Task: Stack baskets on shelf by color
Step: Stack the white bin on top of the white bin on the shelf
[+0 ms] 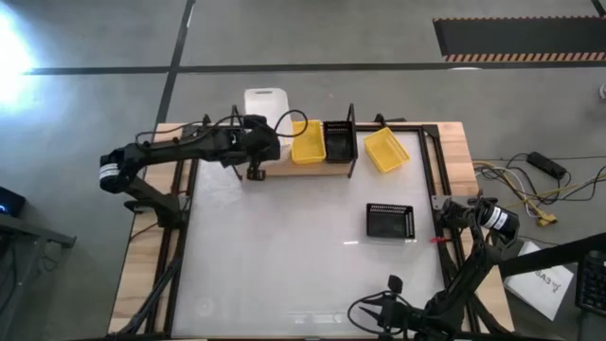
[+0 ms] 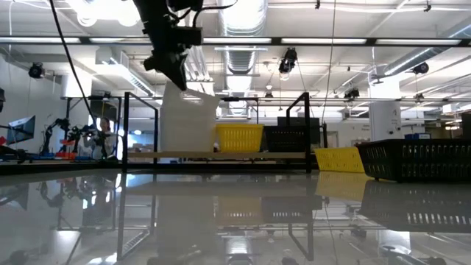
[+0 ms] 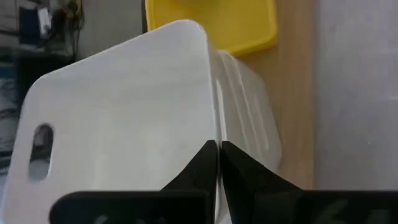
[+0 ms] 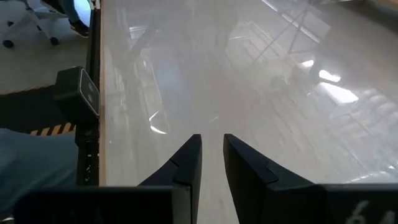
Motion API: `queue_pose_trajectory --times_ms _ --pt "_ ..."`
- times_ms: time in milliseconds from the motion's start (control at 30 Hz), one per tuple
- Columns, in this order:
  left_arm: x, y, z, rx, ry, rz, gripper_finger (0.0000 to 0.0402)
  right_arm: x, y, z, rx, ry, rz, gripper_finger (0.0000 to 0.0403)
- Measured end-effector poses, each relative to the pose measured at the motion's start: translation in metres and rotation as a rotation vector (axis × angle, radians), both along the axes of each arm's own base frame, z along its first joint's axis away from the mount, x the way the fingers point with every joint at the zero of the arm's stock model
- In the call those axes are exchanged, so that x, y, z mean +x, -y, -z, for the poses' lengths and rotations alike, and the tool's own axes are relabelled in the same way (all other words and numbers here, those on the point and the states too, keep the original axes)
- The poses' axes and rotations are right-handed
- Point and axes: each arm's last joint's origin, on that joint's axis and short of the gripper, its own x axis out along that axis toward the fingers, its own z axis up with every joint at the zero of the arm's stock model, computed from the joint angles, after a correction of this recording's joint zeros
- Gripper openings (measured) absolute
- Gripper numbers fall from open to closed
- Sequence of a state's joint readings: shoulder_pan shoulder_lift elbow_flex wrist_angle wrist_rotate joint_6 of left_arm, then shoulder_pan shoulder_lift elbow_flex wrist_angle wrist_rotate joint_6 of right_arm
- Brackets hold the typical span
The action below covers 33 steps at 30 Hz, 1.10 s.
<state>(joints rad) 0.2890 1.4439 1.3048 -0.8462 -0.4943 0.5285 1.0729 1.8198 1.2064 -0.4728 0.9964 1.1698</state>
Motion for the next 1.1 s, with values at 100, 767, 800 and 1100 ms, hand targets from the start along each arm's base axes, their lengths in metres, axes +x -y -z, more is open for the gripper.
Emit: queue_pose_trajectory --times_ms 100,767,800,1100 --pt "-0.004 0.0 -0.007 -0.025 0.049 0.014 0.0 0.0 0.0 0.0 0.0 0.0 0.0 0.0058" --pt "-0.033 -0.011 0.012 -0.264 0.113 -0.036 0.0104 0.001 -0.001 -0.001 0.012 0.007 -0.001 0.0059" --pt "-0.035 -0.01 0.006 -0.263 0.127 -0.045 0.0123 0.001 -0.001 -0.001 0.011 0.007 -0.001 0.0059" --pt "-0.047 -0.005 -0.041 -0.273 0.522 -0.127 0.0213 0.009 0.004 -0.001 -0.016 -0.001 0.009 0.0059"
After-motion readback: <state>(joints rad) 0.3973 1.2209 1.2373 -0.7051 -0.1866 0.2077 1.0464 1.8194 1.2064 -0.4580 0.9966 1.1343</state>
